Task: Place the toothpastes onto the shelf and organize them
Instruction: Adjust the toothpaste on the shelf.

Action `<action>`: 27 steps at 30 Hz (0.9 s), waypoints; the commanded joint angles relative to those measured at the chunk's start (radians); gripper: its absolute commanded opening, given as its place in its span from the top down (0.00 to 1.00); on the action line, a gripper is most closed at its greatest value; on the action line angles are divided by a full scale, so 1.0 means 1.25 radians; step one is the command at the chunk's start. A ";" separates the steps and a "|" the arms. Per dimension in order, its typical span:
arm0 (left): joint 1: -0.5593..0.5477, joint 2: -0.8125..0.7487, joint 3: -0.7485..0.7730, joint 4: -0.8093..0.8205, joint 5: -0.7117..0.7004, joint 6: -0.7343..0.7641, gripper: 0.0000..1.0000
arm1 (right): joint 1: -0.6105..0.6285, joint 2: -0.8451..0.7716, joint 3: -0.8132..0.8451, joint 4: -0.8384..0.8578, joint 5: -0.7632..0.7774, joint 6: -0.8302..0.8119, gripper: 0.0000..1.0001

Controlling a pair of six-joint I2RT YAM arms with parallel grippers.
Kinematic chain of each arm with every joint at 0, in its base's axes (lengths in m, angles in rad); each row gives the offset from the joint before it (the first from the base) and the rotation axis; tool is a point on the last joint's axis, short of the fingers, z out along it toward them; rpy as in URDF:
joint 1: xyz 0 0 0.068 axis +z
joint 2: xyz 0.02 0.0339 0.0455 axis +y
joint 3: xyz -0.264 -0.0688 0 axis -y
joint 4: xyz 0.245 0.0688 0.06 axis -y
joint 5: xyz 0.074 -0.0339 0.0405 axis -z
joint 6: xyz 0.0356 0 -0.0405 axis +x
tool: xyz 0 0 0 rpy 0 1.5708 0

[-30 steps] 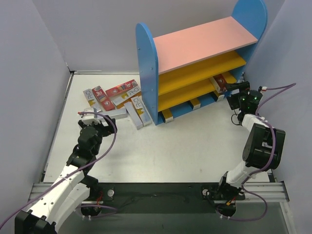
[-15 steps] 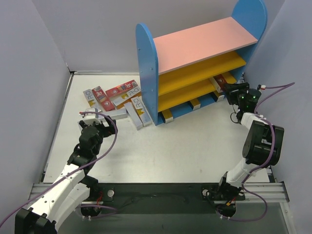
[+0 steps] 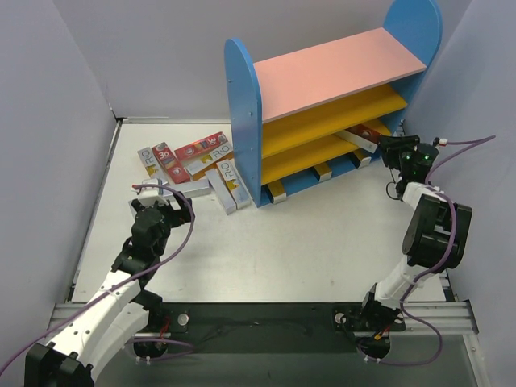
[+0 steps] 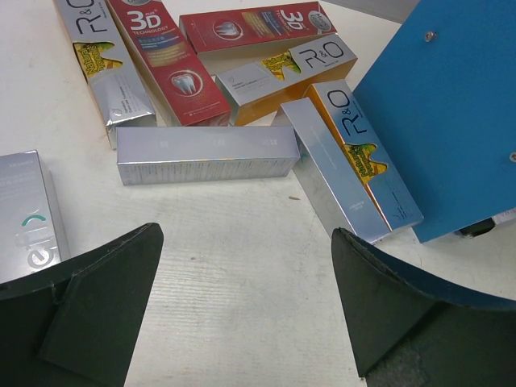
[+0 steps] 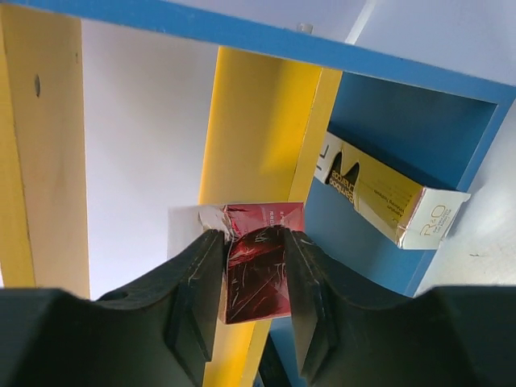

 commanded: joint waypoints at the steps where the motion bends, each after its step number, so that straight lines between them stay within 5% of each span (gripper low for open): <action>1: 0.006 -0.002 0.014 0.010 -0.002 -0.001 0.03 | -0.004 -0.001 0.019 0.061 0.038 0.027 0.83; 6: 0.006 -0.001 0.016 0.010 -0.006 -0.001 0.03 | 0.001 -0.006 0.022 0.064 0.061 0.041 0.84; 11: 0.006 0.002 0.019 0.009 -0.009 0.000 0.03 | 0.001 -0.012 0.017 0.048 0.046 0.027 0.60; 27: 0.006 -0.005 0.016 0.008 -0.006 0.000 0.03 | 0.019 -0.048 0.005 -0.051 -0.003 0.000 0.45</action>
